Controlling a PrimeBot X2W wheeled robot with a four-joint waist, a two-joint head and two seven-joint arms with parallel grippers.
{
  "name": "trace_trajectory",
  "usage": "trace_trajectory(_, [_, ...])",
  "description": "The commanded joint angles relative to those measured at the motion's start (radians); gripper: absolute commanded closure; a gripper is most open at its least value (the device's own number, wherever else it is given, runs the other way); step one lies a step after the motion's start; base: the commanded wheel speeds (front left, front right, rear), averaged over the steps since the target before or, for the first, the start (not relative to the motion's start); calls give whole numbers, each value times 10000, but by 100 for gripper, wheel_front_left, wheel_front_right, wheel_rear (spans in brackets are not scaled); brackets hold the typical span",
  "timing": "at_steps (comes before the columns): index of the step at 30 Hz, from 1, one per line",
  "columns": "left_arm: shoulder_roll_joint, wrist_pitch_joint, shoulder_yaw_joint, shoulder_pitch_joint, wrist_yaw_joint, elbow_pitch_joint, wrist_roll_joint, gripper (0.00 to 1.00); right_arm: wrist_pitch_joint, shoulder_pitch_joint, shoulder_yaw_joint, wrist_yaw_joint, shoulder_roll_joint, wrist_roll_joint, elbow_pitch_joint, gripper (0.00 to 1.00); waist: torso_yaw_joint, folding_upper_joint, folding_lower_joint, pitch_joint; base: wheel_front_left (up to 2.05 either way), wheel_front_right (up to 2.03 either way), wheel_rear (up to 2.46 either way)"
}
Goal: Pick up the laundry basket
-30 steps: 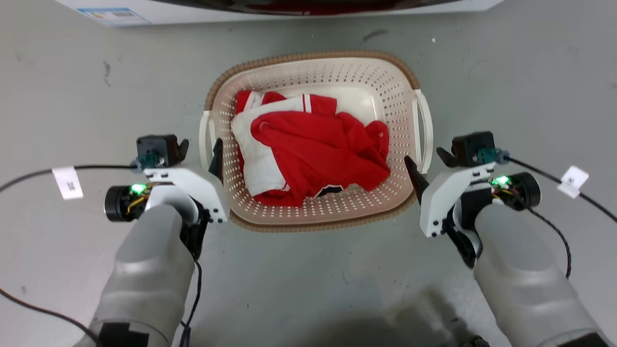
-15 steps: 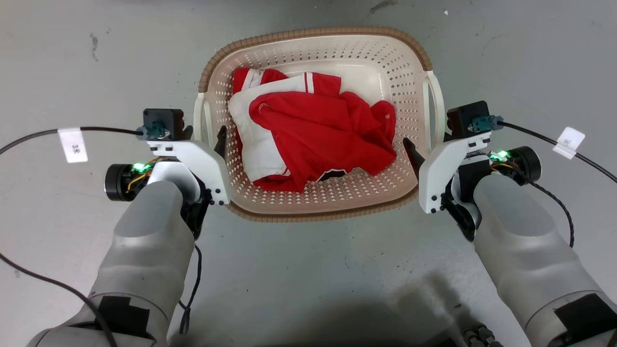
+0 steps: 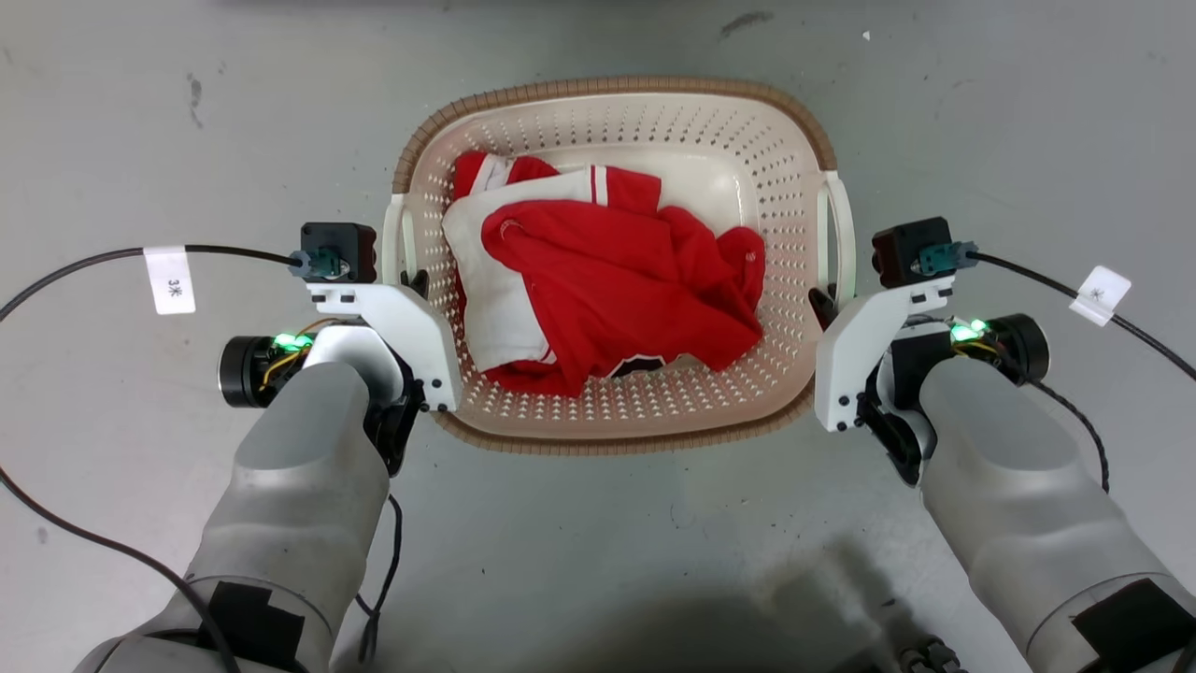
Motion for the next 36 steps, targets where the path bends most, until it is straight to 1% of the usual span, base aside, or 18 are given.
trace_trajectory(1, [-330, 61, -167, 41, -125, -183, -103, 100, 45, 33, 204, 139, 326, 132, -162, 100, -12, 0, -1, -155, 0, 0, 0])
trace_trajectory(5, [-318, 615, -569, 189, -135, -266, -587, 100, 431, 125, 653, 148, 372, 724, -284, 100, -71, 0, -1, -615, 0, 0, 0])
trace_trajectory(9, [-247, 1415, -960, 151, -137, -421, -1118, 100, 941, -265, 988, 149, 389, 1168, -226, 100, -54, 0, -1, -1039, 0, 0, 0])
trace_trajectory(14, [-188, 2327, -1322, 414, -140, -549, -1867, 100, 1754, -173, 1273, 151, 397, 1841, -87, 100, 14, 0, -1, -2105, 0, 0, 0])
trace_trajectory(20, [-158, 3187, -1771, 769, -141, -689, -2590, 100, 2792, -51, 1607, 151, 401, 2303, 279, 100, 134, 0, -1, -3583, 0, 0, 0])
trace_trajectory(27, [5, 3954, -2255, 1064, -152, -803, -3289, 100, 4397, 108, 2116, 151, 394, 2788, 292, 100, 124, 0, -1, -5213, 0, 0, 0])
trace_trajectory(28, [5, 3954, -2255, 1064, -152, -803, -3289, 100, 4397, 108, 2116, 151, 394, 2788, 292, 100, 124, 0, -1, -5213, 0, 0, 0])
trace_trajectory(29, [-18, 4210, -2363, 1137, -152, -769, -3473, 100, 4818, 191, 2215, 151, 405, 2937, 309, 100, 151, 0, -1, -5638, 0, 0, 0])
trace_trajectory(30, [-18, 4210, -2363, 1137, -152, -769, -3473, 100, 4818, 191, 2215, 151, 405, 2937, 309, 100, 151, 0, -1, -5638, 0, 0, 0])
trace_trajectory(36, [-74, 5064, -2731, 1363, -155, -830, -3987, 100, 5858, 380, 2342, 152, 419, 3423, 411, 100, 235, 0, -1, -6696, 0, 0, 0])
